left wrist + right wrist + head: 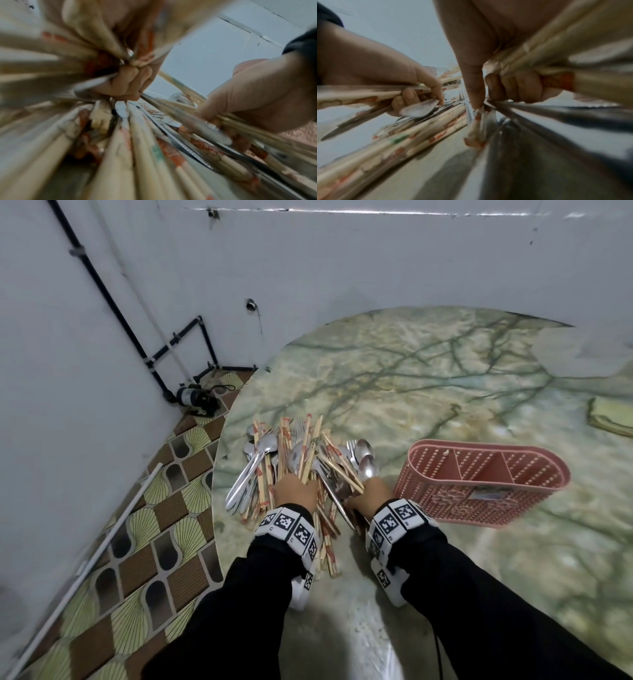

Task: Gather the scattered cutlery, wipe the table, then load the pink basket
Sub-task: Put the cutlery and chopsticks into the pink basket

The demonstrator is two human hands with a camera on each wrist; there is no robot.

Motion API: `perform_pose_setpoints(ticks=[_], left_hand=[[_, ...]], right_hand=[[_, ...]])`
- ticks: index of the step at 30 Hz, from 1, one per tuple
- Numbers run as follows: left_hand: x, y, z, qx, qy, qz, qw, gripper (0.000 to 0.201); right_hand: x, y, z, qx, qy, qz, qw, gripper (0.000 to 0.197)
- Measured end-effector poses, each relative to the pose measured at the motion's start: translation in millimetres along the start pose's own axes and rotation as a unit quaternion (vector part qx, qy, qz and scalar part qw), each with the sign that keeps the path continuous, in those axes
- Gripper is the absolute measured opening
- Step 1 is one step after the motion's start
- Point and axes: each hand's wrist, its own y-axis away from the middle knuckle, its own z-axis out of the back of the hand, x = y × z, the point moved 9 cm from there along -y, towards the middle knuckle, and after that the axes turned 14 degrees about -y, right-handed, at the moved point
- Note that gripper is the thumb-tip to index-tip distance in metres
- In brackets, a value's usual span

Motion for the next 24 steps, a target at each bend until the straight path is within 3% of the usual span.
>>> perform_pose_setpoints(ticks=[4, 10, 16, 20, 24], left_hand=[[5, 0, 1, 0.004, 0.024, -0.001, 1.0, 0.027], [10, -1, 1, 0.005, 0.053, -0.006, 0.999, 0.02], [2, -1, 7, -0.001, 0.103, -0.04, 0.994, 0.017], [-5, -1, 14, -0.018, 0.265, -0.039, 0.963, 0.024], [-16, 1, 20, -0.035, 0.322, -0.065, 0.944, 0.025]], right_hand=[[-8, 5, 2, 0.004, -0.097, -0.021, 0.995, 0.014], [-15, 3, 9, -0.012, -0.16, -0.027, 0.987, 0.019], [7, 7, 9, 0.012, -0.188, 0.039, 0.981, 0.016], [28, 11, 15, 0.014, -0.308, 0.053, 0.95, 0.018], [39, 5, 35, -0.059, -0.283, 0.074, 0.954, 0.024]])
